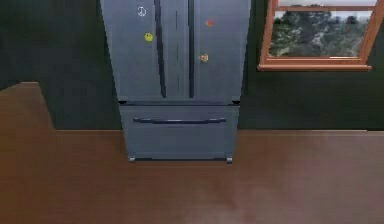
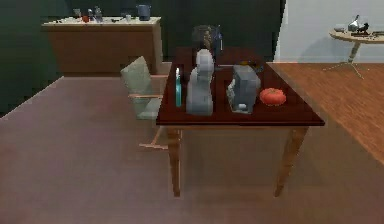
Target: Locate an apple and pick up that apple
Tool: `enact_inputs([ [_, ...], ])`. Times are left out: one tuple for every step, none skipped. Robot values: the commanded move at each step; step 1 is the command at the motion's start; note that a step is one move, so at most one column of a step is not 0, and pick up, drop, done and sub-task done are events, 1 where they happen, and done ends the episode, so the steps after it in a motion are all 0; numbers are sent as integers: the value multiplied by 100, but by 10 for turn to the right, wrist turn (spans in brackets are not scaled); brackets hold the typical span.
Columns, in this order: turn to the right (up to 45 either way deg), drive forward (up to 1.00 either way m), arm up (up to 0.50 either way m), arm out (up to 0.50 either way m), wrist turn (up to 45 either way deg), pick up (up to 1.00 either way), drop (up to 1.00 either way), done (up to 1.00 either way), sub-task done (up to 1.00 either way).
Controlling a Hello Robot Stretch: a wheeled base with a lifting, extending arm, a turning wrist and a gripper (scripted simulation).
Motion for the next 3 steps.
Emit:
enact_inputs([
  [420, 0, 0, 0, 0, 0, 0, 0, 0],
  [0, 55, 0, 0, 0, 0, 0, 0, 0],
  [120, 0, 0, 0, 0, 0, 0, 0, 0],
])
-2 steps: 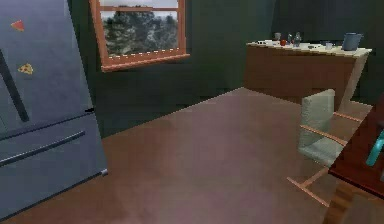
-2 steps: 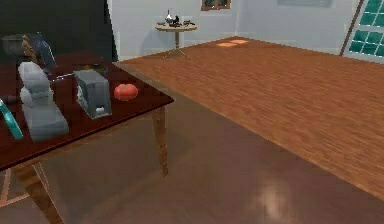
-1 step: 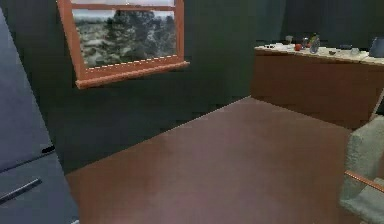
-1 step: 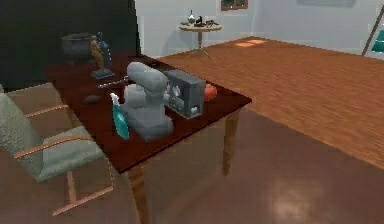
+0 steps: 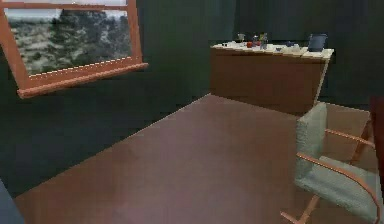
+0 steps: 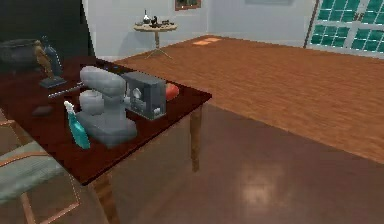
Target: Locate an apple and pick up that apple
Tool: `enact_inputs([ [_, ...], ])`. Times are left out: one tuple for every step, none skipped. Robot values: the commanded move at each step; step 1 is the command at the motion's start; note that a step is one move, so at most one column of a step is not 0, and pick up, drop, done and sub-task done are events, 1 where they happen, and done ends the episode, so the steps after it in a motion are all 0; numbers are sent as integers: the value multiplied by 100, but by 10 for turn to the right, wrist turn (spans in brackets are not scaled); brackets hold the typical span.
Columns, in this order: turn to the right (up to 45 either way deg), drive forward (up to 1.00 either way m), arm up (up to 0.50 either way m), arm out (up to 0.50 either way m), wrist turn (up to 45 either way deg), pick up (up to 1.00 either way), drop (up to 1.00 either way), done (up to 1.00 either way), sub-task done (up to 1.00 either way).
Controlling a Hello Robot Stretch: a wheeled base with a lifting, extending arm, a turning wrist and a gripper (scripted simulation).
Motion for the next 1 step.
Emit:
enact_inputs([
  [0, 100, 0, 0, 0, 0, 0, 0, 0],
])
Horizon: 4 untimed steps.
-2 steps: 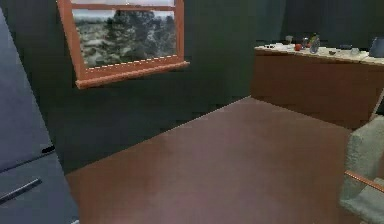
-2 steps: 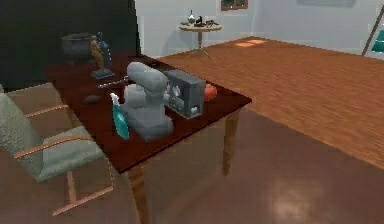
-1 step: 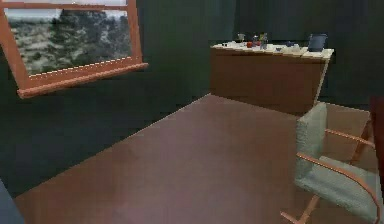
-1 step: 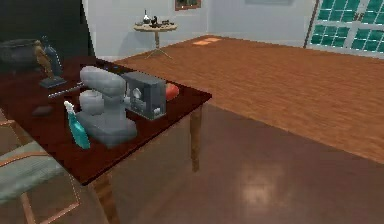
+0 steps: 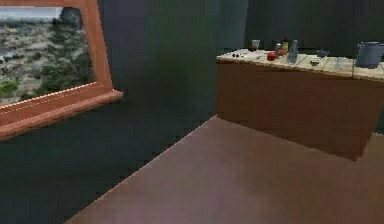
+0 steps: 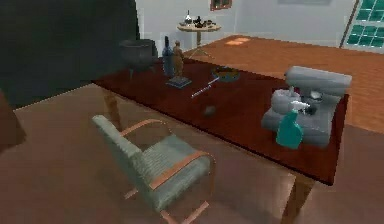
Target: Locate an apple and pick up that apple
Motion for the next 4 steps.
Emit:
enact_inputs([
  [120, 0, 0, 0, 0, 0, 0, 0, 0],
  [0, 20, 0, 0, 0, 0, 0, 0, 0],
  [240, 0, 0, 0, 0, 0, 0, 0, 0],
  [0, 100, 0, 0, 0, 0, 0, 0, 0],
])
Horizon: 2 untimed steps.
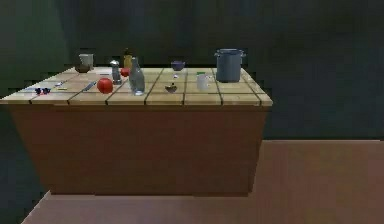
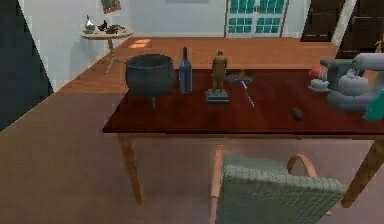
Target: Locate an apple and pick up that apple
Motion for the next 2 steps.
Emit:
enact_inputs([
  [0, 70, 0, 0, 0, 0, 0, 0, 0],
  [-450, 0, 0, 0, 0, 0, 0, 0, 0],
])
